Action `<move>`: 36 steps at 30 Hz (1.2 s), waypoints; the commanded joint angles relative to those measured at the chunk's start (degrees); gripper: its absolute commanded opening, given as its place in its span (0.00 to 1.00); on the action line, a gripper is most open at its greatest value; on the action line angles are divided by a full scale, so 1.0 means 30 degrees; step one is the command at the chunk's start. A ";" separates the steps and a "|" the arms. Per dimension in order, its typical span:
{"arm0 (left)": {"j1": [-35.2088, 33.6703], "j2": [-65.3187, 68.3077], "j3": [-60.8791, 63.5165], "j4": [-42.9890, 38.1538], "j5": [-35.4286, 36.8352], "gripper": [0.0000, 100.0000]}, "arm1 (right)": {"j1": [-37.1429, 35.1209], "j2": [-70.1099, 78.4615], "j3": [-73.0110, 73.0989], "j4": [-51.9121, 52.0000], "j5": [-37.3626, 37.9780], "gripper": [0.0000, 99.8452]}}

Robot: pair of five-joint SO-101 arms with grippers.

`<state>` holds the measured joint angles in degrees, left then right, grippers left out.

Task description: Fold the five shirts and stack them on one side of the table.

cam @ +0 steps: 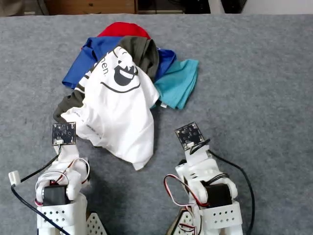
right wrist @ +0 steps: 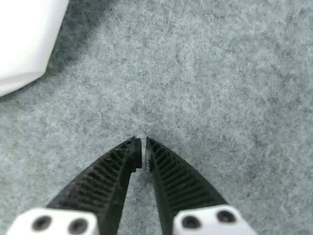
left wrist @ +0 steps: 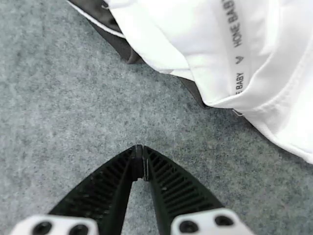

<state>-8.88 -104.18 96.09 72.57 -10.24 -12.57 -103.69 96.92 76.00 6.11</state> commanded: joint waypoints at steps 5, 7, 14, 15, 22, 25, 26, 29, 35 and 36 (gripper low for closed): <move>-0.0029 -0.0044 0.0264 0.0117 -0.0029 0.02 | 0.0103 -0.2095 -0.0073 0.0000 -0.0205 0.04; -0.0029 -0.0044 0.0264 0.0117 -0.0029 0.02 | 0.0103 -0.2095 -0.0073 0.0000 -0.0205 0.04; -0.0029 -0.0044 0.0264 0.0117 -0.0029 0.02 | 0.0103 -0.2095 -0.0073 0.0000 -0.0205 0.04; -0.0029 -0.0044 0.0264 0.0117 -0.0029 0.02 | 0.0103 -0.2095 -0.0073 0.0000 -0.0205 0.04; -0.0029 -0.0044 0.0264 0.0117 -0.0029 0.02 | 0.0103 -0.2095 -0.0073 0.0000 -0.0205 0.04; -0.0029 -0.0044 0.0264 0.0117 -0.0029 0.02 | 0.0103 -0.2095 -0.0073 0.0000 -0.0205 0.04; -0.0029 -0.0044 0.0264 0.0117 -0.0029 0.02 | 0.0103 -0.2095 -0.0073 0.0000 -0.0205 0.04; -0.0029 -0.0044 0.0264 0.0117 -0.0029 0.02 | 0.0103 -0.2095 -0.0073 0.0000 -0.0205 0.04; -0.0029 -0.0044 0.0264 0.0117 -0.0029 0.02 | -0.0777 -0.2095 -0.0044 0.0000 -0.0234 0.04; -0.0029 -0.0044 0.0264 0.0117 -0.0029 0.02 | -0.1216 -0.2095 -0.0044 0.0000 -0.0234 0.04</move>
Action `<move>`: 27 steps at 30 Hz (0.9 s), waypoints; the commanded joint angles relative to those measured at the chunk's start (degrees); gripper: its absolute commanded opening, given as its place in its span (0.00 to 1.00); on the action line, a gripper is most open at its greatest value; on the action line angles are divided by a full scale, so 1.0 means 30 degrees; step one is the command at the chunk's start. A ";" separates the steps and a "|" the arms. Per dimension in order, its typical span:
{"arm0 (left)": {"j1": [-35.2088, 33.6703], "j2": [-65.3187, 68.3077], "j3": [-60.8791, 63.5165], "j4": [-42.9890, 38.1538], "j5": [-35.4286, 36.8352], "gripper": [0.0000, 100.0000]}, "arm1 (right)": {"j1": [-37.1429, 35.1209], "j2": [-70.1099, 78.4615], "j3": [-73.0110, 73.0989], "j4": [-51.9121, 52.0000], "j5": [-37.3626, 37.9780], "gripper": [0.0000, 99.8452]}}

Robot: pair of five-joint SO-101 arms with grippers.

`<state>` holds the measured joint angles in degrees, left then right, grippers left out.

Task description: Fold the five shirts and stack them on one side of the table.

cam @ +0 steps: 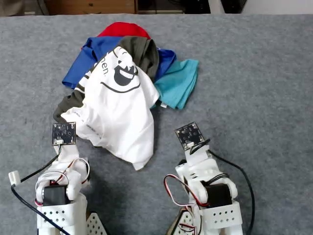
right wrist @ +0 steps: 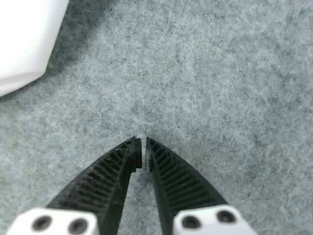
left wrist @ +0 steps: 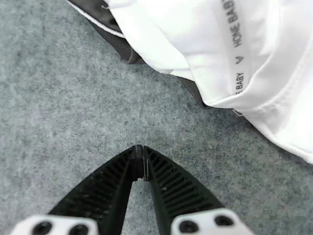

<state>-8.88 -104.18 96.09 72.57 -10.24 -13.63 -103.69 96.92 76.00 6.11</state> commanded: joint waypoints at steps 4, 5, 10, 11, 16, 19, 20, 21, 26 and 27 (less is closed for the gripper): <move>-0.0029 -0.0044 0.0264 0.0117 -0.0029 0.02 | -0.2711 -0.2125 -0.0044 0.0000 -0.0234 0.04; -0.0029 -0.0044 0.0264 0.0117 -0.0029 0.02 | -0.2916 -0.2154 -0.0044 0.0000 -0.0234 0.04; -0.0029 -0.0044 0.0264 0.0117 -0.0029 0.02 | -0.4674 -0.2154 -0.0044 0.0000 -0.0234 0.04; -0.0029 -0.0044 0.0264 0.0117 -0.0029 0.02 | -0.5084 -0.2154 -0.0073 0.0000 -0.0147 0.04; -0.0029 -0.0044 0.0264 0.0117 -0.0029 0.02 | -0.4527 -0.2125 -0.0103 -0.3194 -0.0176 0.04; -0.0029 -0.0044 0.0264 0.0117 -0.0029 0.02 | -0.1802 -0.2095 -0.0308 -0.7238 -0.0117 0.05; -0.0029 -0.0044 0.0264 0.0117 -0.0029 0.02 | -0.1363 -0.2095 -0.0454 -0.8498 -0.0117 0.06; -0.0029 -0.0044 0.0264 0.0117 -0.0029 0.02 | -0.1099 -0.2066 -0.0835 -0.9260 -0.0117 0.09; -0.0029 -0.0044 0.0264 0.0117 -0.0029 0.02 | -0.2359 -0.1187 -0.3648 -0.8879 -0.0117 0.19; -0.0029 -0.0044 0.0264 0.0117 -0.0029 0.02 | -0.2799 -0.0513 -0.4205 -0.8674 -0.0176 0.19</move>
<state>-8.88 -104.18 96.09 72.57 -10.24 -19.52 -103.69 90.33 50.15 5.67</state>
